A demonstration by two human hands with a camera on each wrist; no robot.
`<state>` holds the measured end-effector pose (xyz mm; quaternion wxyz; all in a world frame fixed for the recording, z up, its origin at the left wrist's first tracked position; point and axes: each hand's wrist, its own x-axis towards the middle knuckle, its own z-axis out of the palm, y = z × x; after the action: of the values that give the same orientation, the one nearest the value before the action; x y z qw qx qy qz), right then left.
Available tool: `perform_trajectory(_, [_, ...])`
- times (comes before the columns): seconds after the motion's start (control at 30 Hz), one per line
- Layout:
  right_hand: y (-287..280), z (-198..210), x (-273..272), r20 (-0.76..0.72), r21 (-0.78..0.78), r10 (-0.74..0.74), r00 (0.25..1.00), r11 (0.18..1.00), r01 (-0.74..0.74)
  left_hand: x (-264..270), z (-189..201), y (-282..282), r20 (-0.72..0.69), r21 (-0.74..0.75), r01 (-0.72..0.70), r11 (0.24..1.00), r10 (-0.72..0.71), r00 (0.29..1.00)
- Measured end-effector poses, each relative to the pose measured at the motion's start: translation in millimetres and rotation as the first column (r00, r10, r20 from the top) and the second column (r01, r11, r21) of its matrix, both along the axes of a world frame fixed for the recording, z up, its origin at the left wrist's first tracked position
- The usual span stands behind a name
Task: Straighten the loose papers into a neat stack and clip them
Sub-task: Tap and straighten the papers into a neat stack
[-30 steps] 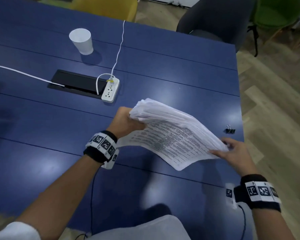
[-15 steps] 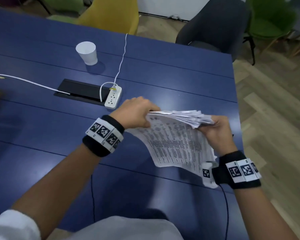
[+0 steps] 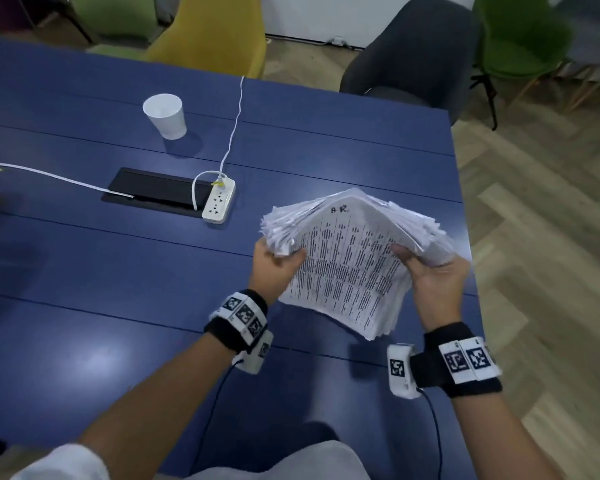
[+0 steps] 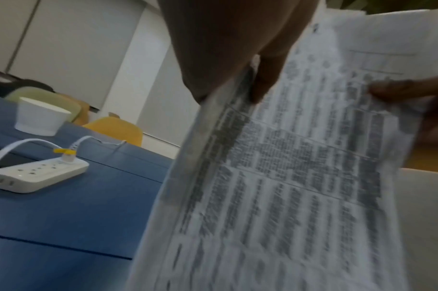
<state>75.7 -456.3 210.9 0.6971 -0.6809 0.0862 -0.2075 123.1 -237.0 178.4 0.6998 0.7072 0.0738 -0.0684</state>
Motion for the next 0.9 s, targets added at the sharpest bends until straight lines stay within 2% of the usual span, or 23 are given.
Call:
perform_trajectory(0.1, [9,-3,-14,0.059,-0.042,-0.019,0.998,0.999,0.021,-17,6,-14,0.167,0.116,-0.073,0.991,0.053,0.985])
perform_trajectory(0.17, [7,-10,-24,0.076,-0.029,0.012,0.997,1.000,-0.010,-23,-2,-10,0.259,0.079,-0.067,0.995,0.045,0.965])
perform_trajectory(0.23, [0,-23,-28,0.034,0.002,0.063,0.997,0.998,-0.063,-20,-11,-1,0.211,0.052,0.016,0.999,-0.026,0.977])
perform_trajectory(0.3, [-9,-32,-29,-0.052,0.015,0.101,0.994,0.995,-0.100,-11,-20,8,0.143,0.163,0.125,0.979,-0.149,0.979])
perform_trajectory(0.37, [-25,-33,-28,-0.099,-0.016,0.134,0.986,0.991,-0.136,0,-20,17,0.119,0.221,0.256,0.941,-0.287,0.951])
perform_trajectory(0.47, [-49,-33,-23,-0.133,0.000,0.222,0.966,0.975,-0.224,15,-18,29,0.099,0.129,0.405,0.905,-0.419,0.903])
perform_trajectory(0.53, [-42,-31,-19,-0.159,-0.030,0.277,0.948,0.958,-0.285,20,-15,25,0.070,0.199,0.484,0.852,-0.505,0.860])
perform_trajectory(0.6, [-32,-32,-13,-0.185,-0.064,0.268,0.945,0.957,-0.284,21,-9,16,0.055,0.308,0.472,0.826,-0.511,0.858])
perform_trajectory(0.73, [-37,-29,-4,-0.103,-0.088,0.208,0.973,0.972,-0.218,30,-5,20,0.177,0.247,0.390,0.887,-0.437,0.882])
perform_trajectory(0.83, [-29,-38,1,-0.141,-0.009,0.207,0.968,0.978,-0.210,30,-7,12,0.175,0.315,0.438,0.842,-0.506,0.845])
perform_trajectory(0.9, [-27,-43,3,-0.157,-0.008,0.159,0.975,0.987,-0.163,27,-8,7,0.152,0.231,0.393,0.890,-0.432,0.889])
